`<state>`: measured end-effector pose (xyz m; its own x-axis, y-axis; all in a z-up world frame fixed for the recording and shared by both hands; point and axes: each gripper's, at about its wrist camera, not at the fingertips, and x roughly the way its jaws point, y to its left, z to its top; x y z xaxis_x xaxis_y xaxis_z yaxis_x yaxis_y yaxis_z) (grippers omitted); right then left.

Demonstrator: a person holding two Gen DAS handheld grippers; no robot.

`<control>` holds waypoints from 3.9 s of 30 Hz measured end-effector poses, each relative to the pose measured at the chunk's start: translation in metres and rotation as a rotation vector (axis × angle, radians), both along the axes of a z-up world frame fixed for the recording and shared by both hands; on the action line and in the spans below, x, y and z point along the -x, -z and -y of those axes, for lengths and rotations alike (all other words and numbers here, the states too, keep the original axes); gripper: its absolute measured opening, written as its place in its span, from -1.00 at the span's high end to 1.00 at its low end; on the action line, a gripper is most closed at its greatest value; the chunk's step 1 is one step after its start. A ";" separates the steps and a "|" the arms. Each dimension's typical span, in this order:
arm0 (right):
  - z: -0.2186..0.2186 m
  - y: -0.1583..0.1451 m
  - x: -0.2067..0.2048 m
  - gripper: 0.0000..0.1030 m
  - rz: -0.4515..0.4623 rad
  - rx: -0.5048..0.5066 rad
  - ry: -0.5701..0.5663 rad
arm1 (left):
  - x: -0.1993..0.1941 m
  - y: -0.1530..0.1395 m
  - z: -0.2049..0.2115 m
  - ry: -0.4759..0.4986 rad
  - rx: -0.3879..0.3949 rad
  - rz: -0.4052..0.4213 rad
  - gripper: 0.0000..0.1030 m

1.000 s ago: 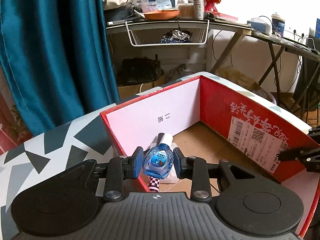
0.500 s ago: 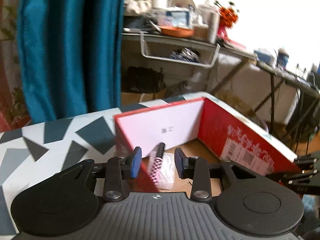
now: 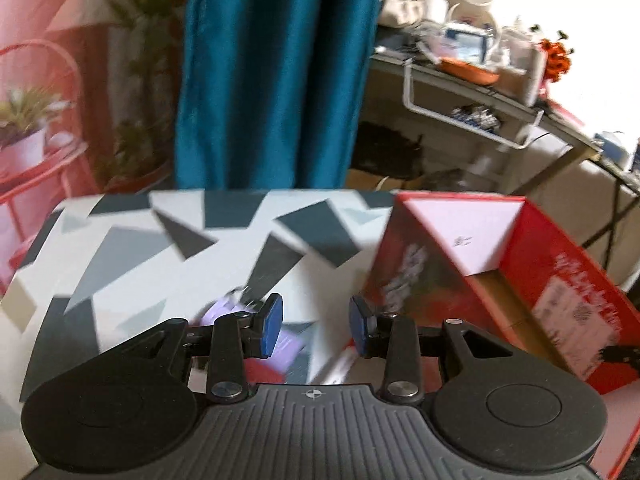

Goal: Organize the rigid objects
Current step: 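Move the left tool back and grasp the red-capped white marker, then carry the red-capped marker with the left gripper over the box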

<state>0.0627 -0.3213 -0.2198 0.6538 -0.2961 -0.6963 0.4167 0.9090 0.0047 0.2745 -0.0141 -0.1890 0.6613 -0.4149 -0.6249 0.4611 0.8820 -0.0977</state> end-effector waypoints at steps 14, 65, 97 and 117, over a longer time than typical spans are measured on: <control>0.000 0.000 0.000 0.76 -0.007 0.003 -0.002 | -0.007 0.054 0.034 0.065 -0.105 -0.052 0.40; -0.001 -0.001 -0.001 0.76 -0.019 0.012 -0.004 | 0.025 0.082 0.033 -0.035 -0.161 -0.069 0.62; -0.001 -0.001 -0.001 0.76 -0.023 0.015 -0.008 | 0.027 0.000 0.031 0.021 -0.012 0.061 0.69; -0.001 -0.002 -0.003 0.76 -0.034 0.019 -0.011 | 0.023 -0.001 0.130 0.310 -0.043 0.074 0.69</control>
